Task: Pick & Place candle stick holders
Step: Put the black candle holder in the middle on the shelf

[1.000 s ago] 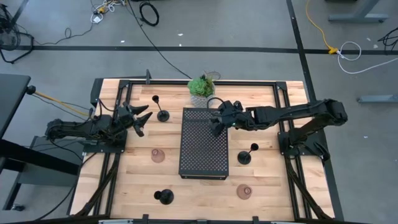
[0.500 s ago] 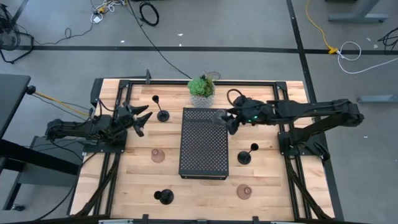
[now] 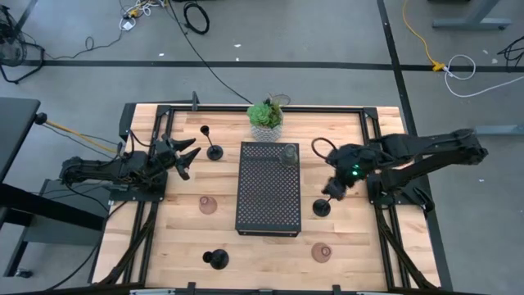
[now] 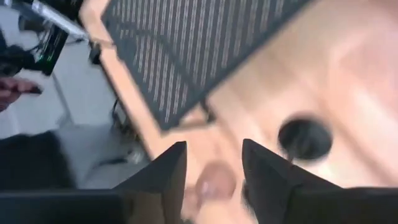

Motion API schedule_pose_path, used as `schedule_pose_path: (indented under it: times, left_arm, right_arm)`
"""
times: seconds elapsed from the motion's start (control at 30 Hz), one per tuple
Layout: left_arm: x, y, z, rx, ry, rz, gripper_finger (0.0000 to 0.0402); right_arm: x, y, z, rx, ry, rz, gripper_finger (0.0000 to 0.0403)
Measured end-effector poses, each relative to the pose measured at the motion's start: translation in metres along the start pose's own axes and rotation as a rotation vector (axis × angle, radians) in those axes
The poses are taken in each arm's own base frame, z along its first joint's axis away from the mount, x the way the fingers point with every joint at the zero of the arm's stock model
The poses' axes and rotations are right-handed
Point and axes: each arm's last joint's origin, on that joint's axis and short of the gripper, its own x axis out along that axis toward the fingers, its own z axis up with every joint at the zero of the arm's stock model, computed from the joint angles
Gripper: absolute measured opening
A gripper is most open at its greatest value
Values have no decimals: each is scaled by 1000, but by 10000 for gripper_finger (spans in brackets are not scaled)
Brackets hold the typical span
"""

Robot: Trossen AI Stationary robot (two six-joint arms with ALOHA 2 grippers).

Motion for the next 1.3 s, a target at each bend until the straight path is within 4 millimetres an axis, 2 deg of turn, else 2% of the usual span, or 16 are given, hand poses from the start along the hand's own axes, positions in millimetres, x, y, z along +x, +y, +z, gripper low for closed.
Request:
schedule_pose_path:
  times: [0.2, 0.3, 0.43, 0.57, 0.67, 0.87, 1.1, 1.3]
  left_arm:
    - [0, 0, 0, 0, 0, 0, 197]
    - [0, 0, 0, 1, 0, 0, 197]
    - [0, 0, 0, -2, 0, 1, 197]
    - [0, 0, 0, -2, 0, 0, 197]
    - [0, 0, 0, -3, 0, 0, 197]
    - [0, 0, 0, -2, 0, 0, 197]
    - [0, 0, 0, -1, 0, 0, 197]
    - [0, 0, 0, 6, 0, 10, 197]
  right_arm:
    - [-25, 0, -28, 118, 62, 73, 119]
    - [-30, 0, -40, 141, 67, 55, 109]
    - [-30, 0, -56, 145, 56, -28, 104]
    - [-24, 6, -68, 92, -32, -78, 105]
    - [-18, 6, -78, 51, -109, -183, 103]
    - [14, 2, -103, 86, -192, -236, 108]
    - [60, -7, -118, 152, -278, -106, 154]
    - [94, -39, -128, 283, -255, -98, 164]
